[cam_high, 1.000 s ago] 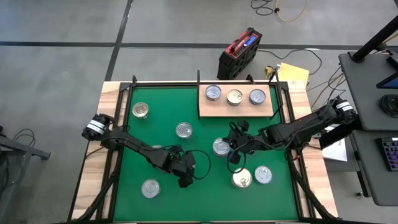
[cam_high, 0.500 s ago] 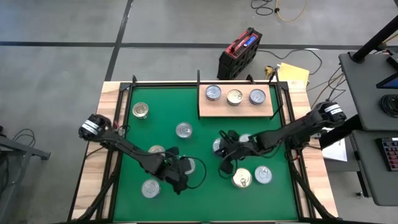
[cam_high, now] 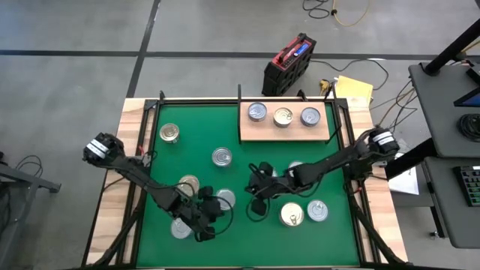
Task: Stack canned seafood by type on shelf
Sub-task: Put the green tuna can on the shelf
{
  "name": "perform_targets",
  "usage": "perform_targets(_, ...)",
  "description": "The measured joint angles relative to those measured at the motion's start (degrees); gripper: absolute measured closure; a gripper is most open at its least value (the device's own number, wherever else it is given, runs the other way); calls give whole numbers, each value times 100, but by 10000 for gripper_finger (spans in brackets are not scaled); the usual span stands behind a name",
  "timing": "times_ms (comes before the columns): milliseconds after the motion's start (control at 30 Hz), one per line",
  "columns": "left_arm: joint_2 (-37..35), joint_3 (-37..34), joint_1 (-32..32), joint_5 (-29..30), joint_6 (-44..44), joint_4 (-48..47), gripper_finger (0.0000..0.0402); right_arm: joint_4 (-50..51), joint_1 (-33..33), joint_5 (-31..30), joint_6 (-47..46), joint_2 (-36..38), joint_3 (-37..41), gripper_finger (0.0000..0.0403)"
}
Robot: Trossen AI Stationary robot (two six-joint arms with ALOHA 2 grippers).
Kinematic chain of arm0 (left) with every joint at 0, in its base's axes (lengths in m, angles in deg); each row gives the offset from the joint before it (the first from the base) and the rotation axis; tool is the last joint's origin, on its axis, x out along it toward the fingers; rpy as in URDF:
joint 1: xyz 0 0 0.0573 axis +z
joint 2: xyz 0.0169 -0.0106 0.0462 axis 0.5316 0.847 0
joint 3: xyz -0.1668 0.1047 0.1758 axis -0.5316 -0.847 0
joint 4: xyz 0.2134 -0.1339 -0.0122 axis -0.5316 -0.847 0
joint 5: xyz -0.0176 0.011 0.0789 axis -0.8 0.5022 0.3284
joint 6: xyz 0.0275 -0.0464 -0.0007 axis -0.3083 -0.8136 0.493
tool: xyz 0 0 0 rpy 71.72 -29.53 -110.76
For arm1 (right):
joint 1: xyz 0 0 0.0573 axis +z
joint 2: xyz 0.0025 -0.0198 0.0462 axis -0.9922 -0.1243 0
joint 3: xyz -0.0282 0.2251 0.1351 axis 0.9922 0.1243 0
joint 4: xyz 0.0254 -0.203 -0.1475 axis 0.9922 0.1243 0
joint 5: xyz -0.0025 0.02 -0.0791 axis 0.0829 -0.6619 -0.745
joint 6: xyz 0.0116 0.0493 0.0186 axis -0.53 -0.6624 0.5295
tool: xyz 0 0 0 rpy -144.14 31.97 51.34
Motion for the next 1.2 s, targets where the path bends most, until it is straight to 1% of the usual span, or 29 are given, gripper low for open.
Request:
perform_targets(133, 88, -58, 8, 14, -385, -271, 402, 157, -43, 201, 66, -384, -444, 394)
perform_targets(333, 97, -52, 2, 239, -451, -428, 402, 178, -185, 314, 56, -809, -827, 394)
perform_targets(467, 97, -59, 9, 481, -448, -593, 402, 179, -305, 581, 46, -998, -936, 394)
perform_targets(667, 97, -170, 7, 1008, -714, -611, 402, 276, -369, 586, 51, -1100, -969, 394)
perform_targets(833, 112, -176, -13, 999, -671, -617, 402, 327, -388, 587, -49, -1101, -969, 391)
perform_targets(1000, 112, -181, -39, 960, -471, -612, 402, 244, -404, 577, -49, -1102, -969, 373)
perform_targets(1200, 115, -222, -41, 958, -451, -609, 402, 227, -402, 555, -19, -1104, -967, 331)
